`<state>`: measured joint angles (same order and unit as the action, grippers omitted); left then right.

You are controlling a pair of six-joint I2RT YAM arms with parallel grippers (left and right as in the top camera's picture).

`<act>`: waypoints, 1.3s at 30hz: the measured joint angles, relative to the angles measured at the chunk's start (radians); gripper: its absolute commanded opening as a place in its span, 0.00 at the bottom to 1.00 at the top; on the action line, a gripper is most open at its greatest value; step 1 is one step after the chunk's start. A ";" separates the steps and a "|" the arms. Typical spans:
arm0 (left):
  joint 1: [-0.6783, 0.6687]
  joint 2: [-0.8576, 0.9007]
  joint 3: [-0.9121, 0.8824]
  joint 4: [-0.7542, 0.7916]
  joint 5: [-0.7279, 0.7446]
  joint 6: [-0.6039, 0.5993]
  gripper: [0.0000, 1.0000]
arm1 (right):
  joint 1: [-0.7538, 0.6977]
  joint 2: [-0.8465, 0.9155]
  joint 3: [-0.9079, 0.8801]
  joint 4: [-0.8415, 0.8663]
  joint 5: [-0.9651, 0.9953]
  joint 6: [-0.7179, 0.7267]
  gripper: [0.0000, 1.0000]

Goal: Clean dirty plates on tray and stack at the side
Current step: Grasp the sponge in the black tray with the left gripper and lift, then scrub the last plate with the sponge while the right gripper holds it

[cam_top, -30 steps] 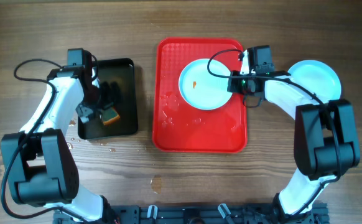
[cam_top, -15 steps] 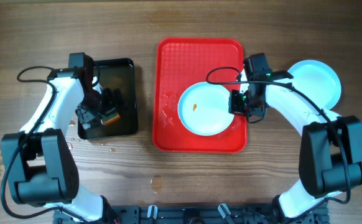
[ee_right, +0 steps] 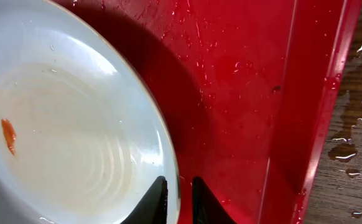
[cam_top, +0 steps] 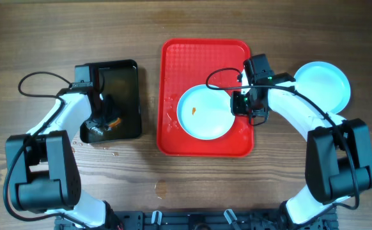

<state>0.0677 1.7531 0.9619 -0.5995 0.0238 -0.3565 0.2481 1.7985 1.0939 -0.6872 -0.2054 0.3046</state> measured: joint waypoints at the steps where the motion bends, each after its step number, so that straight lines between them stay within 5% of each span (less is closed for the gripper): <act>1: 0.000 0.000 -0.001 -0.003 0.003 0.003 0.04 | 0.000 0.000 0.000 0.000 0.003 -0.008 0.16; 5: 0.000 -0.007 0.018 -0.097 0.017 0.006 0.04 | 0.000 0.000 0.000 -0.002 0.008 -0.036 0.16; 6: 0.000 -0.013 0.031 -0.133 0.027 0.016 0.13 | 0.000 0.000 0.000 -0.002 0.008 -0.041 0.16; 8: 0.000 -0.034 0.047 -0.146 0.036 0.039 0.48 | 0.000 0.000 0.000 -0.003 0.008 -0.045 0.16; 12: -0.009 -0.087 0.073 -0.144 0.036 0.062 0.62 | 0.000 0.000 0.000 -0.002 0.008 -0.049 0.16; 14: -0.016 -0.093 0.078 -0.129 0.026 0.070 0.58 | 0.000 0.000 0.000 -0.002 0.008 -0.049 0.16; 19: -0.022 -0.051 0.050 -0.021 0.018 0.084 0.24 | 0.000 0.000 0.000 -0.003 0.009 -0.049 0.17; 21: -0.022 -0.018 0.030 0.016 0.014 0.079 0.04 | 0.000 0.000 0.000 -0.002 0.009 -0.049 0.17; 28: -0.021 0.020 0.022 0.018 0.024 0.085 0.04 | 0.000 0.000 0.000 0.008 0.016 -0.051 0.20; 33: -0.021 0.002 0.061 -0.143 0.119 0.086 0.04 | 0.000 0.000 0.000 0.039 0.017 -0.072 0.15; 35: -0.024 -0.028 0.094 -0.193 0.159 0.086 0.04 | 0.000 0.000 -0.003 0.063 0.019 -0.076 0.24; 39: -0.064 -0.113 0.167 -0.235 0.196 0.085 0.04 | 0.000 0.000 -0.033 0.076 0.023 -0.081 0.24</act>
<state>0.0040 1.6405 1.1290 -0.8345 0.2203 -0.2714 0.2481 1.7985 1.0611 -0.6109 -0.1822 0.2234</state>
